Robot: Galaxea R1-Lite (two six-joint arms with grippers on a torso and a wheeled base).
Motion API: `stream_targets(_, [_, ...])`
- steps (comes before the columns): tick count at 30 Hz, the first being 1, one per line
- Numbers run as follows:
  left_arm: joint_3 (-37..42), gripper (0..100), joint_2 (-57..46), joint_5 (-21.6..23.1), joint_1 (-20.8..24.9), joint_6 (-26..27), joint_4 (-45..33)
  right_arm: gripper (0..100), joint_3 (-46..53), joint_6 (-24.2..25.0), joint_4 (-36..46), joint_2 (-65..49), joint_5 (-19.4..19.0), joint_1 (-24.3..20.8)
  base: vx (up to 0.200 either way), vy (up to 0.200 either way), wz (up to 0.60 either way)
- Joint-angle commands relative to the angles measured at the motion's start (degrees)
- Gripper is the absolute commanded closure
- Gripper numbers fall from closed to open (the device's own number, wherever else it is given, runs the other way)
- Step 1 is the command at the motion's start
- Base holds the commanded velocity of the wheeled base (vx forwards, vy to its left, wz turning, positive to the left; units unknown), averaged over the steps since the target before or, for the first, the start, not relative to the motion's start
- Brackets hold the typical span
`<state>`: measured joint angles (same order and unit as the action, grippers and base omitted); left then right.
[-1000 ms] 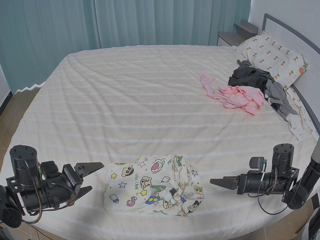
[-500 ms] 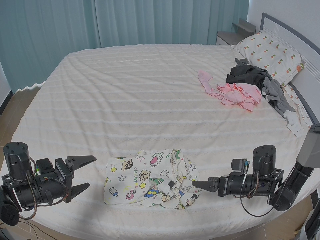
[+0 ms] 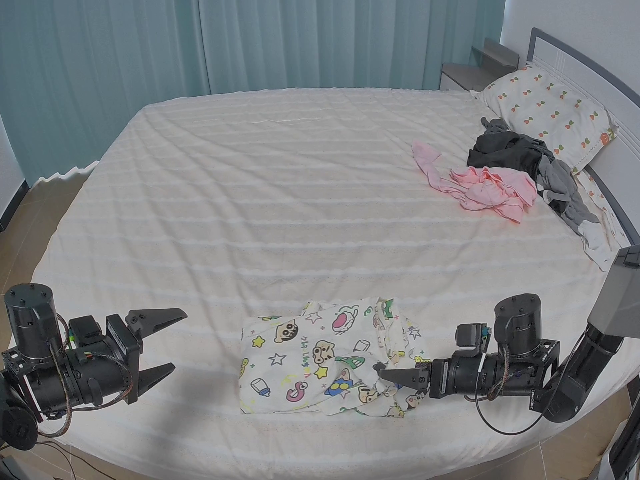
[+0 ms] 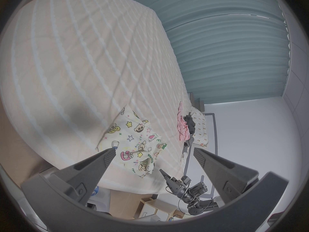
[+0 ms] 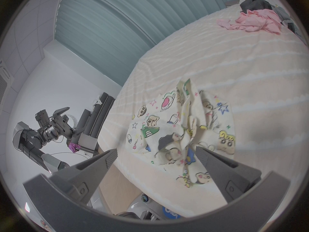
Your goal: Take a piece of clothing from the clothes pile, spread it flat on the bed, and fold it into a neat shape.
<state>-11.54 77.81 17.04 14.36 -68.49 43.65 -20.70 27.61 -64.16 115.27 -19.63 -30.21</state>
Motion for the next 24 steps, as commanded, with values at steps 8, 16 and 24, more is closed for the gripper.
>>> stream_targets(8, [0.1,0,0.2,-0.1,0.0,0.1,-0.1,0,0.3,2.3,0.0,3.2,0.4,-3.0,0.000,0.000,0.00])
stream_targets(16, [0.1,0,0.3,-0.1,0.0,0.1,-0.1,0,-2.1,2.5,0.0,6.5,3.2,-3.3,0.000,0.000,0.00])
stream_targets(24, [0.1,0,0.2,-0.1,0.0,0.1,-0.1,100,-2.8,2.5,0.4,6.6,3.3,-3.9,0.000,0.000,0.00])
